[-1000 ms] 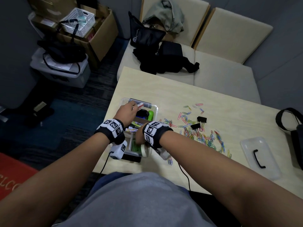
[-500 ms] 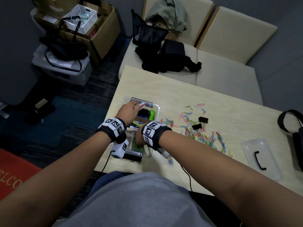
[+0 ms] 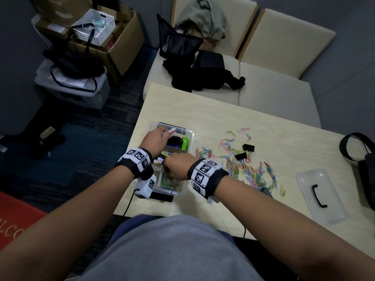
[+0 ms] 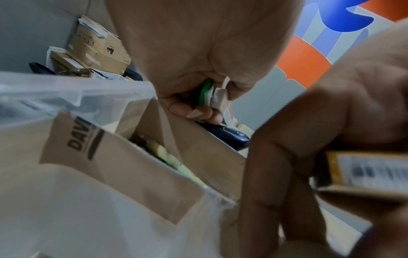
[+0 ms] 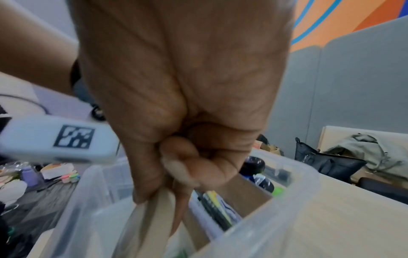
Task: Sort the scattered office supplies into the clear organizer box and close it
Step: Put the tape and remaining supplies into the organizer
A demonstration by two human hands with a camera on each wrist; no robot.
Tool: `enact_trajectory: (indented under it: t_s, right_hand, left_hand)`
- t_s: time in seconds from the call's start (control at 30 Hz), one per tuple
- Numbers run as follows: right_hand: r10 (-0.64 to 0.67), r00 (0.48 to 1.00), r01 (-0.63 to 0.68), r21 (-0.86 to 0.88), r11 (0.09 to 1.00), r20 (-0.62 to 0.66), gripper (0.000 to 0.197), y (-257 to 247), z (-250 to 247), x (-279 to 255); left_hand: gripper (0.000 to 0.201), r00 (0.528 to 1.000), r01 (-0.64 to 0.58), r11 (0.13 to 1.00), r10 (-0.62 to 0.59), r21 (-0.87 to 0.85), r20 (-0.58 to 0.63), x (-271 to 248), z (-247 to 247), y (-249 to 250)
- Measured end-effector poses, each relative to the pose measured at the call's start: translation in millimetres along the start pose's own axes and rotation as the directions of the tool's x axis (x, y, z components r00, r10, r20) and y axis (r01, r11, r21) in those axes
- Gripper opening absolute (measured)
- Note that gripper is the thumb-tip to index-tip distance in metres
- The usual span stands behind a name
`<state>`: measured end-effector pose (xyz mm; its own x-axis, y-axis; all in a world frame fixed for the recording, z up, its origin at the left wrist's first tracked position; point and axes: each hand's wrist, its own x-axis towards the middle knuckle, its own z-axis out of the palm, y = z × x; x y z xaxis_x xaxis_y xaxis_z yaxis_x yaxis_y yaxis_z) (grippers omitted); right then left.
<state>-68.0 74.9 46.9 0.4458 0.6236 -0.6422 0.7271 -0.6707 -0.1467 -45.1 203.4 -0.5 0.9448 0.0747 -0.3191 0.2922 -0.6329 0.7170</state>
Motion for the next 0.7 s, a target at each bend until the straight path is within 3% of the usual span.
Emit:
enact_trajectory:
  t_s: [0.37,0.6,0.7]
  right_hand:
    - [0.036,0.994,-0.031,0.055,0.998,-0.098,0.019,-16,40,2]
    - [0.007,0.984,-0.028,-0.117,0.993,-0.176,0.015,-15,43,-6]
    - [0.015,0.974,-0.035,-0.084,0.996,-0.227,0.014,-15,43,-10]
  left_hand:
    - [0.021,1.000,0.007,1.000,-0.007,0.001,-0.009,-1,2,0]
    - [0.022,1.000,0.012,1.000,-0.012,0.001,-0.001,-2,1,1]
    - [0.023,1.000,0.012,1.000,-0.012,-0.008,-0.002,-4,0,2]
